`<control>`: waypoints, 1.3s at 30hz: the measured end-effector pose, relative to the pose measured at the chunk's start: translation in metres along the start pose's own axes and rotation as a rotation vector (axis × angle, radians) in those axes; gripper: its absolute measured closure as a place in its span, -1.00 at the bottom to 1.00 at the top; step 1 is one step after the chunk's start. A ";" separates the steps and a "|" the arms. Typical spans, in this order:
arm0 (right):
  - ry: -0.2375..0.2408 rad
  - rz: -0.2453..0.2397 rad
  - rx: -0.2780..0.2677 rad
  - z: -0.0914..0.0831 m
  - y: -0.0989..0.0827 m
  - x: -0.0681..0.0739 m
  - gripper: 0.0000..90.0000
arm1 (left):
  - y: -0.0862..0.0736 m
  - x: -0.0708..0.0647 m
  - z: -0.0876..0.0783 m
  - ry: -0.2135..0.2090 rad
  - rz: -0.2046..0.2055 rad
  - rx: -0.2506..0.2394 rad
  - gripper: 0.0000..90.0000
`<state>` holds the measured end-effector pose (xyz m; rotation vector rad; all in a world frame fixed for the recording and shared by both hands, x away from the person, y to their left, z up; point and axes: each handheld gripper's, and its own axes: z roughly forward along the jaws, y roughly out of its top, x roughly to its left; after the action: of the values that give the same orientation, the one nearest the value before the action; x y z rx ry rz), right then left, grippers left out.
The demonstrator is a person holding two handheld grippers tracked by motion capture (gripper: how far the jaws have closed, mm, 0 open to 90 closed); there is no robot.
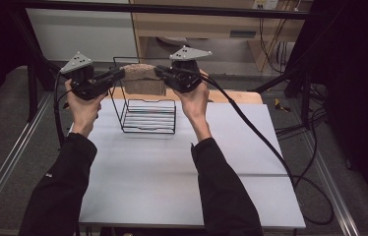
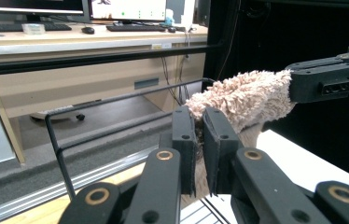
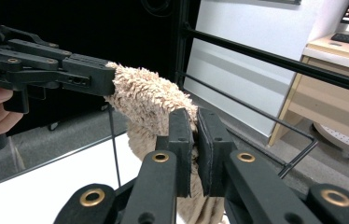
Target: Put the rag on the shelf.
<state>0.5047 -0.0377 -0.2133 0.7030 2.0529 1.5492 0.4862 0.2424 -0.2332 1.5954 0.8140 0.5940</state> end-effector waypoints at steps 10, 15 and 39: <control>0.027 -0.030 0.027 -0.002 -0.013 0.007 0.88 | -0.007 -0.003 -0.003 -0.011 0.002 0.039 0.79; 0.024 -0.048 0.041 -0.001 -0.016 0.009 0.88 | -0.006 -0.003 -0.006 -0.007 -0.005 0.058 0.71; 0.040 -0.061 0.066 -0.002 -0.024 0.009 0.78 | 0.006 -0.013 0.002 -0.055 -0.055 0.148 0.93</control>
<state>0.4936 -0.0388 -0.2364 0.6323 2.1433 1.4789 0.4805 0.2303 -0.2270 1.7102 0.8743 0.4571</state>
